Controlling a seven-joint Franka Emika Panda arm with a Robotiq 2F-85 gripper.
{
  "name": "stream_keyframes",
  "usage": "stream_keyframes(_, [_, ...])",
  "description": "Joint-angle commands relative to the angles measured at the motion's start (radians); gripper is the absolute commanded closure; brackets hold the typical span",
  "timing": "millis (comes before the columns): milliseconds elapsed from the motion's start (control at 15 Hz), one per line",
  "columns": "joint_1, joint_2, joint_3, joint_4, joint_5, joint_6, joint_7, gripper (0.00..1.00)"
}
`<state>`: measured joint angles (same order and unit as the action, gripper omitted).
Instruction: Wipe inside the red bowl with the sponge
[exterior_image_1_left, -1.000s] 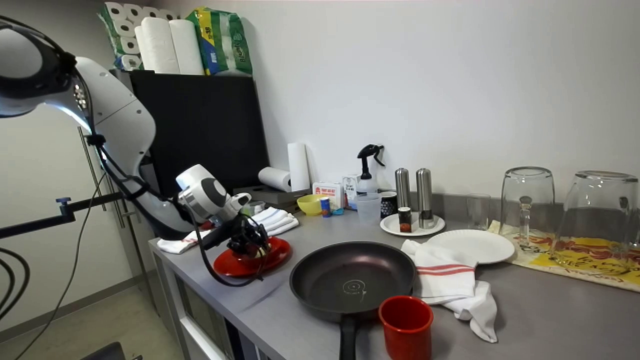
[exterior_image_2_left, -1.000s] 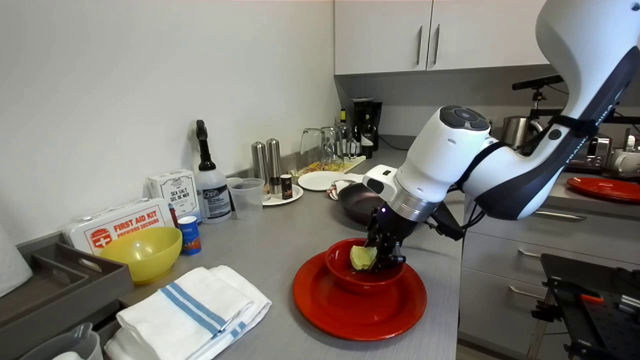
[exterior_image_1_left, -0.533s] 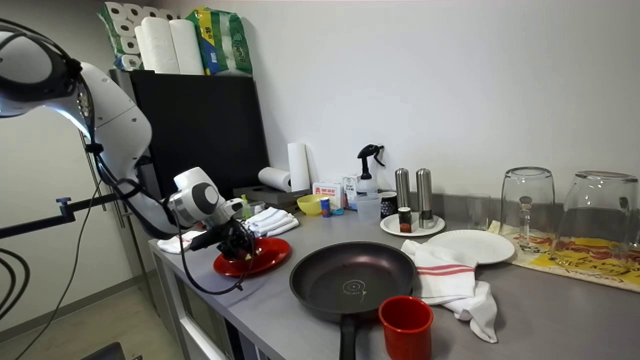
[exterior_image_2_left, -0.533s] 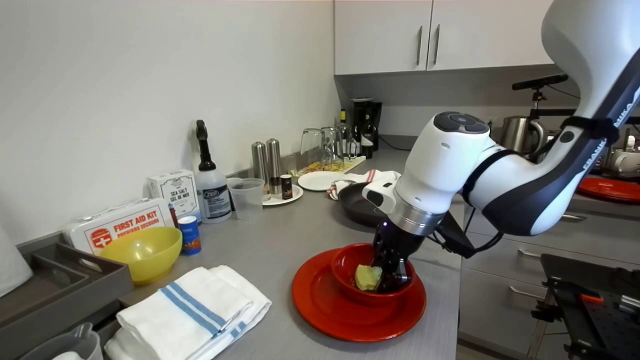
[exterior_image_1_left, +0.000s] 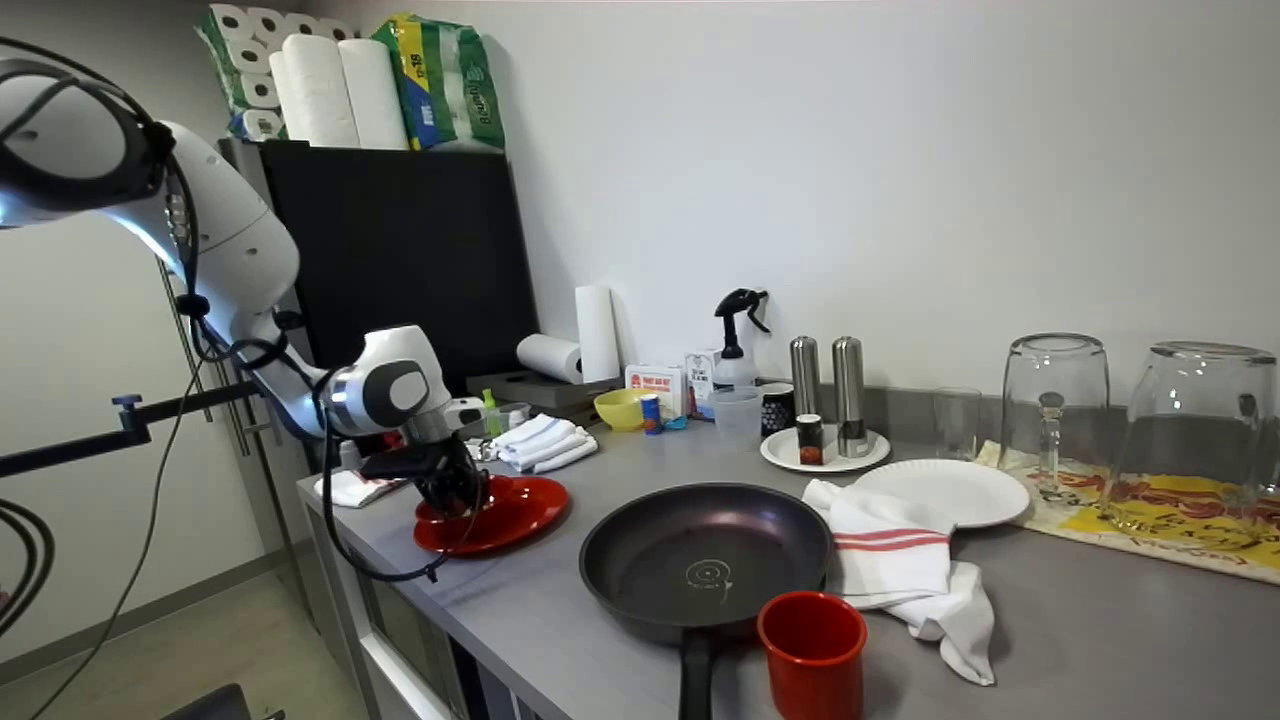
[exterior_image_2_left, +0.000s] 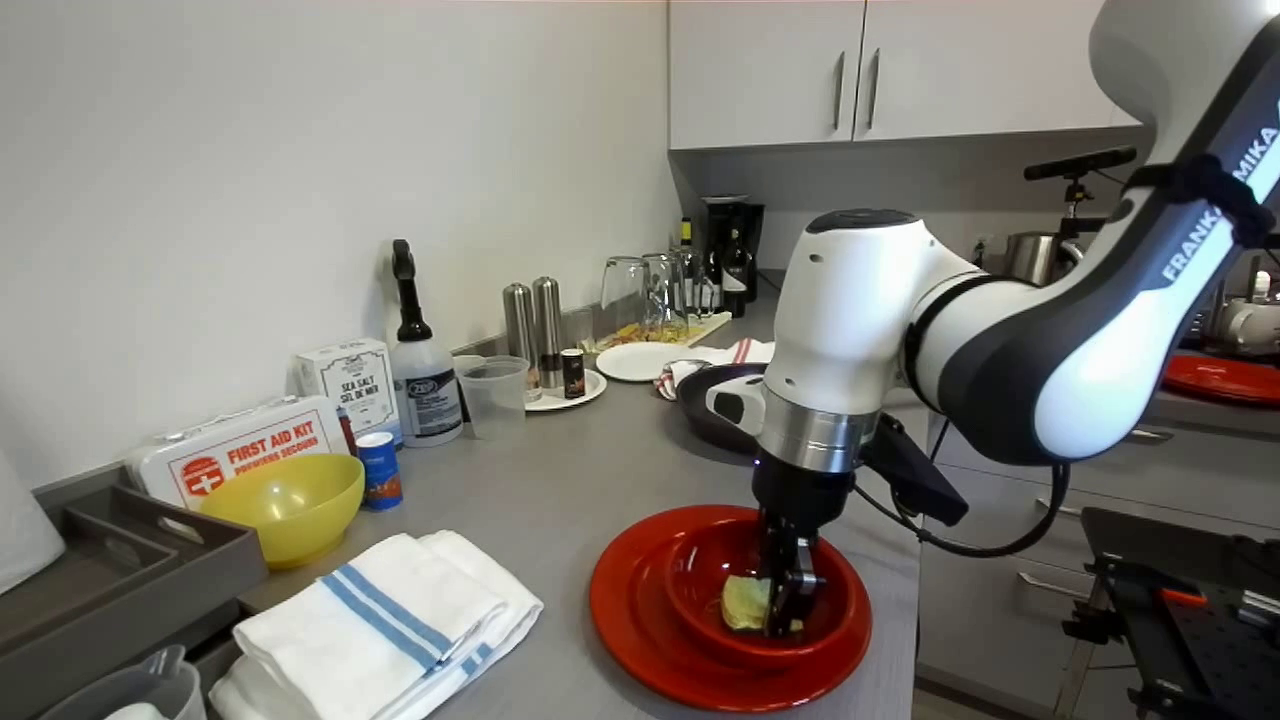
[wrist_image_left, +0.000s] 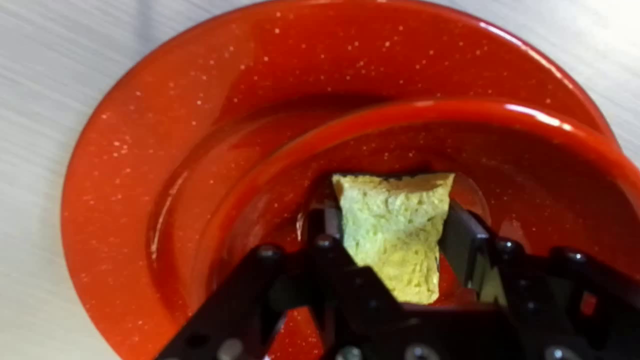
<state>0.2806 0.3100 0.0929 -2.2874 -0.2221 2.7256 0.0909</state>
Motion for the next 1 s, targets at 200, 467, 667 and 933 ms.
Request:
stream_keyframes(200, [-0.152, 0.023, 0.14, 0.159, 0.353, -0.375, -0.235, 0.75])
stream_keyframes(467, [-0.162, 0.025, 0.108, 0.207, 0.35, -0.438, -0.219, 0.75])
stream_keyframes(667, [-0.167, 0.033, 0.084, 0.216, 0.332, -0.457, -0.197, 0.75])
stream_keyframes(933, [-0.161, 0.039, 0.051, 0.196, 0.29, -0.416, -0.178, 0.75])
